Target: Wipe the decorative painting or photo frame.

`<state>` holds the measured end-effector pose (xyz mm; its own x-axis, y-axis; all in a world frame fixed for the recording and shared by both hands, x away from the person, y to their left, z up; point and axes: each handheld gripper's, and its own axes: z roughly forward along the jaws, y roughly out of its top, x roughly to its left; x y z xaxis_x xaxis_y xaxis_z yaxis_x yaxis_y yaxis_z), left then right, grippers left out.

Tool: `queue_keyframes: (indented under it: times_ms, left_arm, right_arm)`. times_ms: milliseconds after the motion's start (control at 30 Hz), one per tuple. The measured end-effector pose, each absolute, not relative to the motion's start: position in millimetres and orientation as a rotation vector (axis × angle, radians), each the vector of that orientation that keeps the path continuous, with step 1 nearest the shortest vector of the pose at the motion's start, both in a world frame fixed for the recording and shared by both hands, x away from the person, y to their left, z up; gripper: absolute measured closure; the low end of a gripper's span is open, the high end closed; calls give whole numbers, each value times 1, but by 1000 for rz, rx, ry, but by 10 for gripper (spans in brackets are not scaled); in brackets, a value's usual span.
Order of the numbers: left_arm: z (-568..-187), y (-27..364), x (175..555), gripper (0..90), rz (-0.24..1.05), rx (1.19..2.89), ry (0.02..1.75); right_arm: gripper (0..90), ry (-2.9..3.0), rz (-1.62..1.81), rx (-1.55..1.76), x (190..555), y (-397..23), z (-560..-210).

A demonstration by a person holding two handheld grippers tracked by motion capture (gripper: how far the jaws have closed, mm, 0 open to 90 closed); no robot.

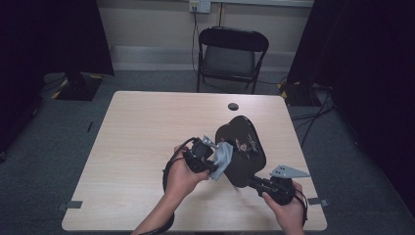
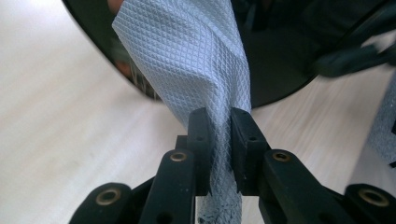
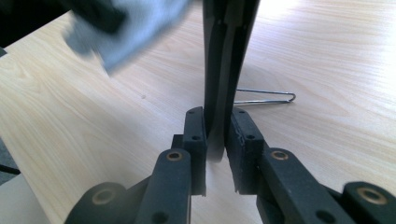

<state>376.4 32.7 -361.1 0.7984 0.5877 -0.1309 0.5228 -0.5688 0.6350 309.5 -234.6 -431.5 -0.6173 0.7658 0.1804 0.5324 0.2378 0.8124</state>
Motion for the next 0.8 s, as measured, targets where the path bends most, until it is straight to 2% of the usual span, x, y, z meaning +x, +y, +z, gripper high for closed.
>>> queue_keyframes:
  times_ms: [200,400,800]
  left_arm:
    - [-311,22,371,796,175,2251,725]
    - [-287,8,367,795,195,2234,664]
    - [-318,-2,364,795,153,2284,660]
  right_arm:
    - [796,2251,1326,1226,310,-235,-432]
    - [797,2251,1328,1227,310,-235,-432]
    - [796,2252,1324,1230,310,-235,-431]
